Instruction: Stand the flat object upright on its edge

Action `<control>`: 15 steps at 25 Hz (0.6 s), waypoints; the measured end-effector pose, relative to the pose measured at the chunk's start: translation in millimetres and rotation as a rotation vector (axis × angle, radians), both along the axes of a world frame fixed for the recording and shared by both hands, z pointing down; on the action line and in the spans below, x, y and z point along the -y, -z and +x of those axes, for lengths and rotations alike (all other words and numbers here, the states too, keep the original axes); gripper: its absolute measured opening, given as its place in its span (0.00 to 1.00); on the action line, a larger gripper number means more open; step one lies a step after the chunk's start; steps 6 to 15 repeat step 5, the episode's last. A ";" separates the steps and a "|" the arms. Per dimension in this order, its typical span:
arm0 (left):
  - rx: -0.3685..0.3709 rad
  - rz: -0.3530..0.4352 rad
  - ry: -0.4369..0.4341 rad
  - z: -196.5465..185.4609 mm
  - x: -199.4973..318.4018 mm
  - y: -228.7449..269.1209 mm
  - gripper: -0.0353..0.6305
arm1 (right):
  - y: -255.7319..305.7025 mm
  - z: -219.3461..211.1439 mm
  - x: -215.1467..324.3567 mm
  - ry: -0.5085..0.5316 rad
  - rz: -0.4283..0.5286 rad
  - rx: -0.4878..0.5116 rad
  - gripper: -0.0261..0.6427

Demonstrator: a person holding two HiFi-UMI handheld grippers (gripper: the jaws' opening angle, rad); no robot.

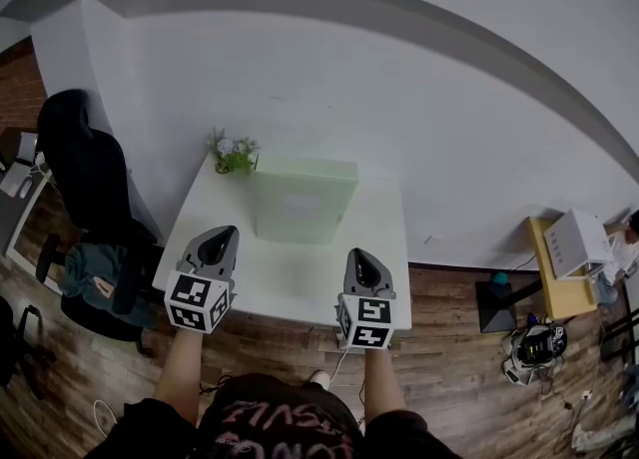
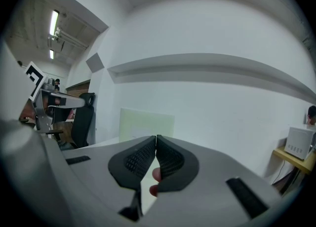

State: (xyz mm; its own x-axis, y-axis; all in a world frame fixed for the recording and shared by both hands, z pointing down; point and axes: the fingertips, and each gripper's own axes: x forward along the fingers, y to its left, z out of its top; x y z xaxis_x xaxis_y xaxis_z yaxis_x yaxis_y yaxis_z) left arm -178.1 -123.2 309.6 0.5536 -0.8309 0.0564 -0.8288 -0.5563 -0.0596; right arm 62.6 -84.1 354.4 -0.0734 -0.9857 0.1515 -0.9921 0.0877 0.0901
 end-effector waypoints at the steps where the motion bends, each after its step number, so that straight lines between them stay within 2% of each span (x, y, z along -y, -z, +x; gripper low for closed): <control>1: -0.001 0.000 0.000 0.8 -0.4 0.7 0.07 | -0.9 1.3 -0.1 0.000 0.000 -0.002 0.08; 5: -0.024 -0.008 -0.005 1.9 -1.5 3.0 0.07 | -2.5 2.3 -0.4 0.006 -0.001 0.001 0.08; 15: -0.024 -0.008 -0.005 1.9 -1.5 3.0 0.07 | -2.5 2.3 -0.4 0.006 -0.001 0.001 0.08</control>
